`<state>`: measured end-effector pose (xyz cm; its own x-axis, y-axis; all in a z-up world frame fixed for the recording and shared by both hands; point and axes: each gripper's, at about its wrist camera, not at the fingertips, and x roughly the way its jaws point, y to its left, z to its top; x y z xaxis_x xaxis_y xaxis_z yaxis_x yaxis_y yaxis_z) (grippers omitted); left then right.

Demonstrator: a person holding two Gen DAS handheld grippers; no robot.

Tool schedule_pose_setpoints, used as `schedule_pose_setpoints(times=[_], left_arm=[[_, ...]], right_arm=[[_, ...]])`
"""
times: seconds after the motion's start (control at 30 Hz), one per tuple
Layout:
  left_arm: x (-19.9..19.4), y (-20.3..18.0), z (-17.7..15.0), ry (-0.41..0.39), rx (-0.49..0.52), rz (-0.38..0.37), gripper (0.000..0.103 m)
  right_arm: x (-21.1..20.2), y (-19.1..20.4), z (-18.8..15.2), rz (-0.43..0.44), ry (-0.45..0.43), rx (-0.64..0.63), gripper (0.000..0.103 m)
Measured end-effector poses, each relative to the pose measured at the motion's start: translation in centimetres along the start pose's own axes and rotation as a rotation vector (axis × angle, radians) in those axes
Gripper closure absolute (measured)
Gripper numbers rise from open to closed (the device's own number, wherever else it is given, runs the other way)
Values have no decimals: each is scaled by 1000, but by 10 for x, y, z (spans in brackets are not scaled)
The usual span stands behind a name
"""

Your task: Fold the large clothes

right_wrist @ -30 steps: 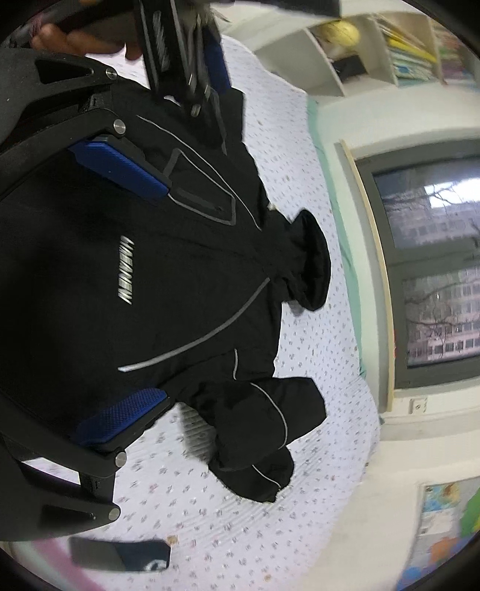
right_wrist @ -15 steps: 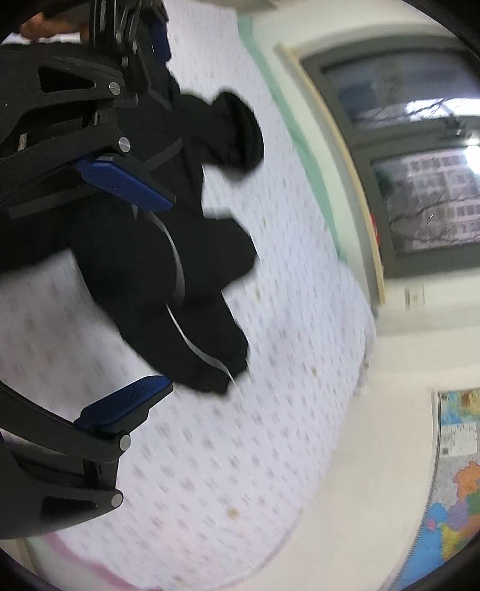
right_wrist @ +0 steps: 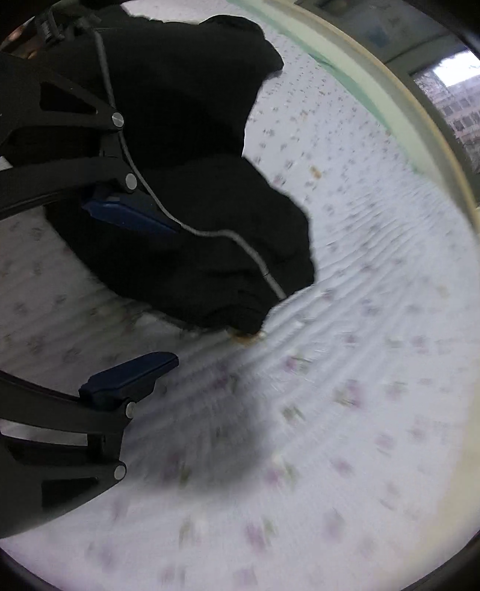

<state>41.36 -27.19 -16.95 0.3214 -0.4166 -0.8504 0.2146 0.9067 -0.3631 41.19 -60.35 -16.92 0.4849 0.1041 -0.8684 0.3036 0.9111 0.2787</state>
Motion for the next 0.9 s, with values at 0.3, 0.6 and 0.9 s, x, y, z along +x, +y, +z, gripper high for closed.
schedule_pose_setpoints(times=[0.3,0.6,0.9], left_arm=[[-1,-7,-3,22,30,69,8],[-61,-94,27,-59,163,-95,8],[55,-115,15,157,138,-135,9]], right_arm=[[0,34,9,90,-36,-122,90],[-169,-19,12,-143,-332,-130,91],[-118,-80,-2,-172,-170,-3,92]])
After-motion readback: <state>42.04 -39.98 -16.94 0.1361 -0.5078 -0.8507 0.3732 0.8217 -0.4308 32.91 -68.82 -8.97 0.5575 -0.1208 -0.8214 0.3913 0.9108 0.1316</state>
